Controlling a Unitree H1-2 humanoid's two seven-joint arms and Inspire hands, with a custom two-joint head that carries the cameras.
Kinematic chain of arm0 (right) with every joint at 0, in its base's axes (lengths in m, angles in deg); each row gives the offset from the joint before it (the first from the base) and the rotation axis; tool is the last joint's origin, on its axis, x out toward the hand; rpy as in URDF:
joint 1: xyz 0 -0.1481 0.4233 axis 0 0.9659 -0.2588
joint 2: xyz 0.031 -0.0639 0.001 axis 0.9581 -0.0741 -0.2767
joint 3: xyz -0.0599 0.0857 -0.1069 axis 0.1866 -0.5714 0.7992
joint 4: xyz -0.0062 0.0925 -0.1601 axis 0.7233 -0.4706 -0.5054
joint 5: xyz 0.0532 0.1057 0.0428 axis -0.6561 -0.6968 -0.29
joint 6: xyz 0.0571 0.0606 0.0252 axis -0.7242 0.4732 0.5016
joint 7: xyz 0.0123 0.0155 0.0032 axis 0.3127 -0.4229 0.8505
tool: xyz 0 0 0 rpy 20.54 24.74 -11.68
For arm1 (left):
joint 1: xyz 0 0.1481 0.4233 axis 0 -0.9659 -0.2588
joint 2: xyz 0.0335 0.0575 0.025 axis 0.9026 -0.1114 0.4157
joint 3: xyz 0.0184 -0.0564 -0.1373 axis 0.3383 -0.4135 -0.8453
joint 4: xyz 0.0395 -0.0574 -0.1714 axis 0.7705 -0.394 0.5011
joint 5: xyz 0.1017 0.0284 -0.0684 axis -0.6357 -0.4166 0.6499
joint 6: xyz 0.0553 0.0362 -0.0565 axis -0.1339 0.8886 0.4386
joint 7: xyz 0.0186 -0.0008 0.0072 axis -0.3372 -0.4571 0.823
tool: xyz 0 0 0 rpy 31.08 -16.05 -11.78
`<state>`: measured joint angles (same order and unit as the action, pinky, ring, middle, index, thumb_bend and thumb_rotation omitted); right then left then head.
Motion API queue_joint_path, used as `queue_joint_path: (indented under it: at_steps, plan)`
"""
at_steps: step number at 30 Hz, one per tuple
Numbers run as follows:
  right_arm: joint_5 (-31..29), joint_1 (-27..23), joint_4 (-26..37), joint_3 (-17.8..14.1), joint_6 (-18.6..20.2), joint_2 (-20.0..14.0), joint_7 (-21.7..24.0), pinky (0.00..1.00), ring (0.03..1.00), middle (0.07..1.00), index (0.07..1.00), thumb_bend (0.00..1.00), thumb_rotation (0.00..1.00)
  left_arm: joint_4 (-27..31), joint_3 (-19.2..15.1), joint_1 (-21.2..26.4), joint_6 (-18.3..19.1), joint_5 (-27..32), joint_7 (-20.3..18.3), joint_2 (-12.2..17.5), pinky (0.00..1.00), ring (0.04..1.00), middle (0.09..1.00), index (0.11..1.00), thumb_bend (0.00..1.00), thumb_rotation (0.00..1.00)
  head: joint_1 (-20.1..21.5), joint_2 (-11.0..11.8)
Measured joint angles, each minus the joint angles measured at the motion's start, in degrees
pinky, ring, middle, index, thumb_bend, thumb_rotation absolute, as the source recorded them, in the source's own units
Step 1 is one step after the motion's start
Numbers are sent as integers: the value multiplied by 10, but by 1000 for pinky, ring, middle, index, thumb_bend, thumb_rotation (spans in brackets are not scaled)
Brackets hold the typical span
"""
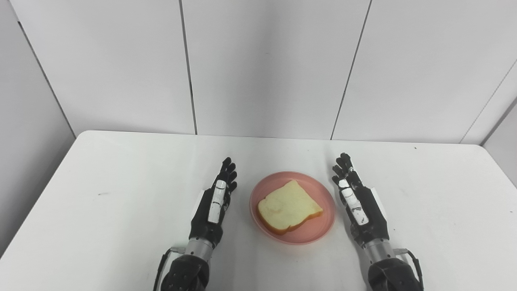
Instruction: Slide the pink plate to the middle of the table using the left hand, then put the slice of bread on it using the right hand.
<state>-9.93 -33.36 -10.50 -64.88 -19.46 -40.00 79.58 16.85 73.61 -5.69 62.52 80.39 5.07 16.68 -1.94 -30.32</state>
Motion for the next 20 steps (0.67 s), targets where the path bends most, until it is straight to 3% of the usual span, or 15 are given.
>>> queue_joint_path:
  at_steps: [6, 20]
  plan:
    - [9, 0, -9, -1, -8, 7, -20, 1000, 1000, 1000, 1000, 710, 859, -4, -2, 0, -5, 2, -1, 1, 1000, 1000, 1000, 1000, 672, 1000, 0, 4]
    - [-22, -7, -26, -28, -7, 10, -35, 1000, 1000, 1000, 1000, 664, 821, -10, 1, 1, -15, -3, 7, -2, 1000, 1000, 1000, 1000, 650, 1000, -30, 4]
